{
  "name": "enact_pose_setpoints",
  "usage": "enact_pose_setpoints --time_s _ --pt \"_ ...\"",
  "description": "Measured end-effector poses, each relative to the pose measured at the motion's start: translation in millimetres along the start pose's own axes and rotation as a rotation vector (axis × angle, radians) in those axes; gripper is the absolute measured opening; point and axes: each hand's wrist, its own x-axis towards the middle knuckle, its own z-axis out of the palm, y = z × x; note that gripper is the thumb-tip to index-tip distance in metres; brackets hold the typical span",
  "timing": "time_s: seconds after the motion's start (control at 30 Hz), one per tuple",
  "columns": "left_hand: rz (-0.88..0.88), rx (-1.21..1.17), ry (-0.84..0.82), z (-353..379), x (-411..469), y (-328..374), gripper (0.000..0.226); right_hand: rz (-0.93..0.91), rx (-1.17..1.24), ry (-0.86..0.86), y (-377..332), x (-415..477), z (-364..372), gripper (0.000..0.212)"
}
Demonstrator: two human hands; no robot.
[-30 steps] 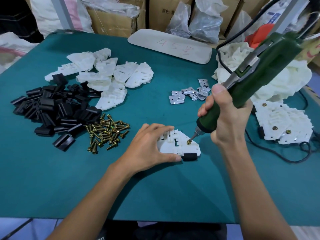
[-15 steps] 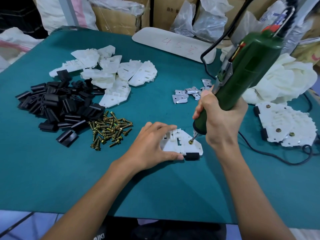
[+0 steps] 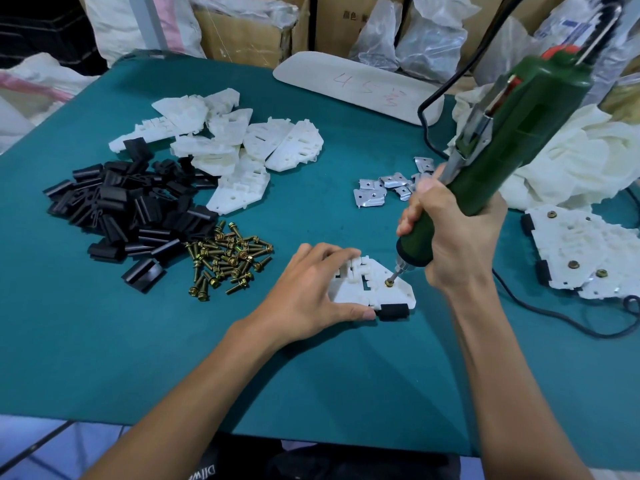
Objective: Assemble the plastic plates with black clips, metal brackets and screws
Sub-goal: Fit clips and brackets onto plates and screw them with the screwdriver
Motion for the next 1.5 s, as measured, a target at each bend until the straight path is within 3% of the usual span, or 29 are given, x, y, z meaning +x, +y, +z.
enact_pose_setpoints --time_s 0.13,0.23,0.33,0.47,0.6,0.67,0.73,0.8,0.87,1.1,1.5 --pt "0.000 -0.018 -0.013 -0.7 0.4 0.2 0.096 0.063 0.069 -0.123 -6.9 1.4 -1.8 0.037" --pt "-0.024 -0.029 -0.030 -3.8 0.4 3.3 0.095 0.072 0.176 -0.143 -13.7 4.4 -8.6 0.029" --pt "-0.039 0.032 -0.087 -13.1 2.9 10.6 0.092 0.060 0.258 -0.154 -27.0 7.6 -16.2 0.037" --pt "-0.085 0.496 -0.121 -27.5 18.2 29.9 0.081 0.043 0.245 -0.128 -39.6 7.5 -25.3 0.042" --pt "-0.320 0.769 0.058 -35.8 20.2 44.1 0.071 0.049 0.219 -0.071 -39.4 2.7 -31.0 0.046" --pt "-0.323 0.734 0.096 -35.4 16.1 40.8 0.069 0.047 0.207 -0.029 -37.4 2.1 -32.7 0.043" --pt "-0.186 0.548 0.043 -35.6 12.1 31.9 0.068 0.028 0.191 0.007 -35.1 2.0 -33.0 0.026" --pt "-0.051 0.376 -0.167 -38.0 8.3 27.1 0.095 0.019 0.187 0.030 -32.9 2.4 -32.4 0.019" --pt "-0.008 0.335 -0.246 -31.5 7.8 22.5 0.112 0.011 0.178 0.051 -30.8 2.5 -29.4 0.020" --pt "0.005 0.254 -0.063 -6.0 3.7 7.3 0.105 0.012 0.140 0.103 -16.3 7.3 -17.9 0.021" --pt "0.013 0.245 -0.008 2.0 5.2 3.5 0.097 -0.058 0.030 0.072 -0.4 9.0 -10.0 0.021"
